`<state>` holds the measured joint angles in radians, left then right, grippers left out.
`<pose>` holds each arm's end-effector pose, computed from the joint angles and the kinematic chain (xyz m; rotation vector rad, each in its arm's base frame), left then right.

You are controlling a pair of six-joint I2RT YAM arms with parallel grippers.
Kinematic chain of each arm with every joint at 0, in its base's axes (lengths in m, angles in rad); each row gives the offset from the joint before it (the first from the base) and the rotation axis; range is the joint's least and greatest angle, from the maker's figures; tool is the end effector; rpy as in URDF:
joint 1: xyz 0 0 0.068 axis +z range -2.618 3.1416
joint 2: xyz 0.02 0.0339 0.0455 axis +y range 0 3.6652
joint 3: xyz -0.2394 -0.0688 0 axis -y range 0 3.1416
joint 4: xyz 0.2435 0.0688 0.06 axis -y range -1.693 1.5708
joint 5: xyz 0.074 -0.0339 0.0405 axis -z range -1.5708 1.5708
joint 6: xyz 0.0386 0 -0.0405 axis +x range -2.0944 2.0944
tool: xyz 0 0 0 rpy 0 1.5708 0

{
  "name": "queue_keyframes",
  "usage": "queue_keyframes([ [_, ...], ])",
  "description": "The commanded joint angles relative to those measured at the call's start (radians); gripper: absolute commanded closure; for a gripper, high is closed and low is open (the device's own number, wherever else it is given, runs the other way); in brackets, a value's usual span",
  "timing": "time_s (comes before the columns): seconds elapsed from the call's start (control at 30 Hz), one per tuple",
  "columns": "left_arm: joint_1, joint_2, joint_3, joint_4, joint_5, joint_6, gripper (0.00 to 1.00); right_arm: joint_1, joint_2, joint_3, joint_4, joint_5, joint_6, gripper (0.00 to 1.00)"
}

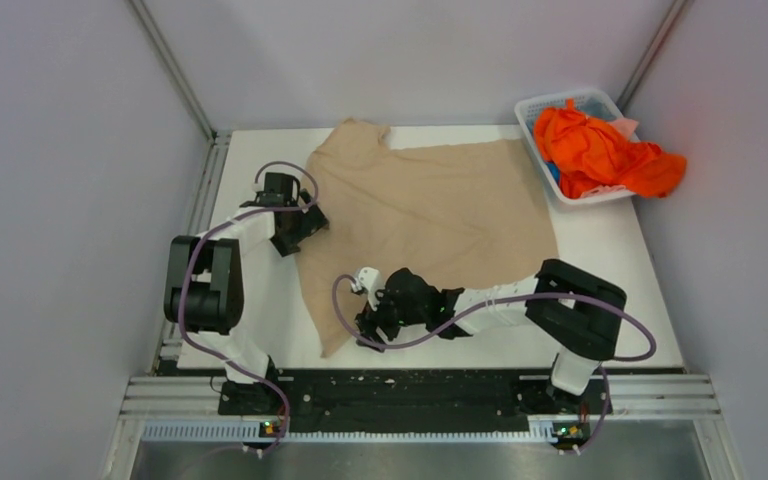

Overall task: Fold and stack the t-shirts
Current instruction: Flatten out the tshirt

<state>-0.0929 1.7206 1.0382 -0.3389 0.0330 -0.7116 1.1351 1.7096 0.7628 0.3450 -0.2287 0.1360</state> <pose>0.3397 -0.0329 0.1472 -0.7888 2.5081 -0.3301 0.1339 0.3084 0.1249 -1.2341 1.9687 0.9390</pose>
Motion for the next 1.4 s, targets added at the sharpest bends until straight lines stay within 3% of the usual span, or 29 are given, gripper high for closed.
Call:
queue_keyframes([
  [0.0, 0.007, 0.038, 0.019, -0.011, 0.012, 0.015, 0.01, 0.015, 0.048, 0.046, 0.07, -0.044, 0.018, 0.31],
  [0.23, 0.009, 0.038, 0.023, -0.012, 0.016, 0.017, 0.01, 0.018, 0.106, 0.045, 0.074, -0.078, 0.052, 0.33],
  [0.67, 0.027, 0.063, 0.054, -0.035, -0.014, 0.022, 0.01, 0.043, -0.096, -0.232, -0.193, 0.008, 0.265, 0.34],
  [0.97, 0.028, 0.055, 0.074, -0.043, 0.002, 0.039, 0.01, 0.044, -0.24, -0.194, -0.257, 0.002, 0.251, 0.27],
  [1.07, 0.028, 0.026, 0.101, -0.079, -0.011, 0.044, 0.01, 0.044, -0.354, -0.136, -0.288, 0.079, 0.216, 0.16],
  [1.17, 0.023, -0.043, 0.117, -0.087, 0.025, 0.049, 0.01, 0.036, -0.485, -0.099, -0.306, 0.307, 0.265, 0.01],
  [1.37, -0.074, -0.218, 0.104, -0.177, -0.078, 0.054, 0.01, -0.101, -0.71, -0.111, -0.454, 0.599, 0.419, 0.01],
])
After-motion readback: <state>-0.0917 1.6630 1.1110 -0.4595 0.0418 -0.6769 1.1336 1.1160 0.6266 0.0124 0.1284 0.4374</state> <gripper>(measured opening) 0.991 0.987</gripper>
